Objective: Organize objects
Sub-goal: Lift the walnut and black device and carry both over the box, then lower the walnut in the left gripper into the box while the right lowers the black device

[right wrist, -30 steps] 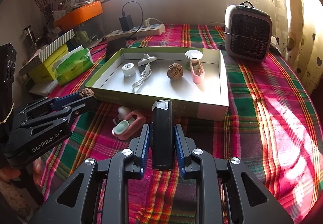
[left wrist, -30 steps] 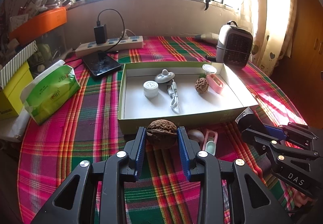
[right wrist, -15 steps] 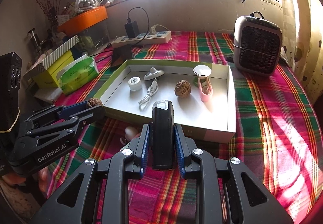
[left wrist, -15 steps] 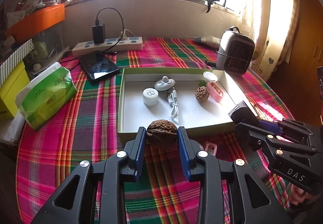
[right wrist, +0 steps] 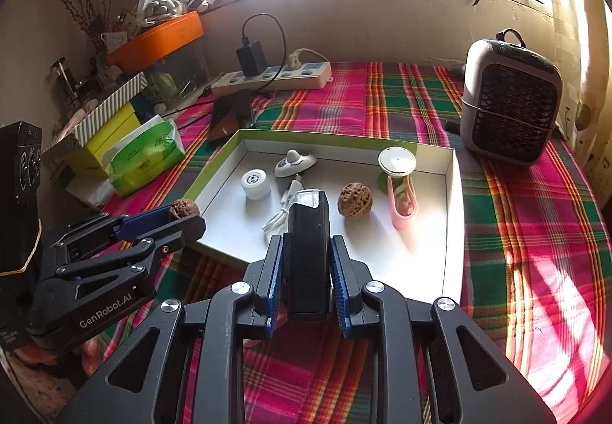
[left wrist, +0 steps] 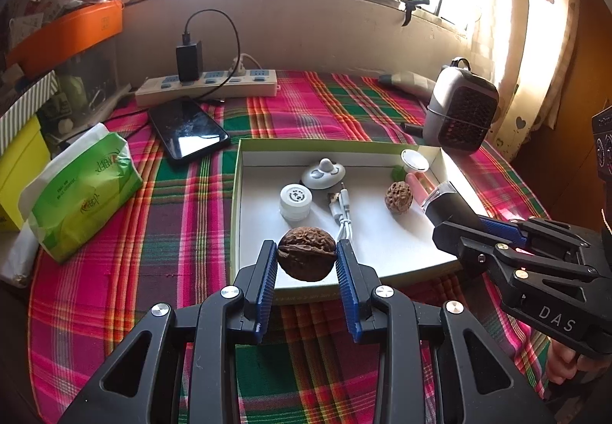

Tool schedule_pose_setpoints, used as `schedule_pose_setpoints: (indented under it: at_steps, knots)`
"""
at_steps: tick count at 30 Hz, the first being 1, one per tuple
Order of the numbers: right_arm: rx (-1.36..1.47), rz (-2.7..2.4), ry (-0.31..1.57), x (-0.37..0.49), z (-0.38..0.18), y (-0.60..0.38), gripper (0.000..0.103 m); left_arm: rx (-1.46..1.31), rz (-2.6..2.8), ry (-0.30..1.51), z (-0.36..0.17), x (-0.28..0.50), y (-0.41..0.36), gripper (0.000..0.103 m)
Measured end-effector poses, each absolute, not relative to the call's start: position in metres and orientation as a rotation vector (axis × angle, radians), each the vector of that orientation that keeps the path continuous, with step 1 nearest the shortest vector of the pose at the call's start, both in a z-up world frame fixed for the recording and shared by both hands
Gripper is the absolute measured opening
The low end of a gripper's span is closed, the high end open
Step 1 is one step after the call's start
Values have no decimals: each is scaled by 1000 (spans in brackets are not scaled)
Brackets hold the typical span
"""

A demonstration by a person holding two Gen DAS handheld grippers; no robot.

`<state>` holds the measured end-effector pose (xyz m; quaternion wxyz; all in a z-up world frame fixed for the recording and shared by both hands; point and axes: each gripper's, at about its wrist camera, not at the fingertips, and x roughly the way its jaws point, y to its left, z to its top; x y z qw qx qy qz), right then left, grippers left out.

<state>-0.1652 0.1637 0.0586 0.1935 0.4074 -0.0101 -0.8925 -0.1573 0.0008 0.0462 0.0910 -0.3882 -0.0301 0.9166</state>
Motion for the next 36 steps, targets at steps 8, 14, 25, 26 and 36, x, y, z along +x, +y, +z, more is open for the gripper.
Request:
schedule_pose_setpoints:
  at_steps: [8, 14, 25, 26, 36]
  knots:
    - [1186, -2483, -43, -192, 52, 160, 25, -1184, 2716, -104, 41, -176, 0, 29]
    - [1231, -2467, -54, -212, 45, 157, 25, -1209, 2714, -105, 34, -187, -1, 29]
    - [1296, -2444, -74, -236, 29, 151, 25, -1252, 2708, -92, 22, -199, 0, 29]
    - [1300, -2443, -76, -238, 28, 151, 25, -1252, 2708, -91, 22, -199, 0, 29]
    - [1323, -2450, -60, -247, 24, 150, 25, -1256, 2702, -69, 20, -207, 5, 29]
